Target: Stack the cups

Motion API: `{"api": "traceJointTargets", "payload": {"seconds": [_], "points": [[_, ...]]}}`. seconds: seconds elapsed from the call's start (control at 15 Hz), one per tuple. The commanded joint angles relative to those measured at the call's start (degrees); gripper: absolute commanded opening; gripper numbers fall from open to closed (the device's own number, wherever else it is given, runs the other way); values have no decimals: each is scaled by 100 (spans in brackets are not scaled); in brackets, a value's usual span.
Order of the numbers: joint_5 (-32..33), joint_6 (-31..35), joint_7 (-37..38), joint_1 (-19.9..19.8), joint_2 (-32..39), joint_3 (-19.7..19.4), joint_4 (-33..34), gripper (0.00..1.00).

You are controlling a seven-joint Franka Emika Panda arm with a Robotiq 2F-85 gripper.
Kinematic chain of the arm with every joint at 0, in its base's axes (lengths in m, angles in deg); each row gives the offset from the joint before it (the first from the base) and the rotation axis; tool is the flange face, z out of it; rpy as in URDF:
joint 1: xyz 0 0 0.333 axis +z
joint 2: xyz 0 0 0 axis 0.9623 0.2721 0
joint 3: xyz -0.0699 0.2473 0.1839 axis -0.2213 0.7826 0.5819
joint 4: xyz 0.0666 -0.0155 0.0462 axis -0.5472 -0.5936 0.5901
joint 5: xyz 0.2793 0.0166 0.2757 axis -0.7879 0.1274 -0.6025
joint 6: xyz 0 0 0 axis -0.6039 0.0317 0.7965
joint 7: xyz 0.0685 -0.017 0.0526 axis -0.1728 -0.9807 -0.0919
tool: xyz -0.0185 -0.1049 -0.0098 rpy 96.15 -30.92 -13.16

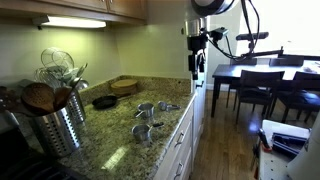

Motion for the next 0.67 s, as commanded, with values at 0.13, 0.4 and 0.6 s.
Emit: {"api": "traceJointTargets", "payload": {"seconds": [0.13, 0.4, 0.6], "points": [[-172, 885, -106, 0, 553, -73, 2, 100], [-229, 1313, -195, 18, 945, -50, 27, 100], [-223, 1601, -342, 39, 1229, -23, 36, 100]]}}
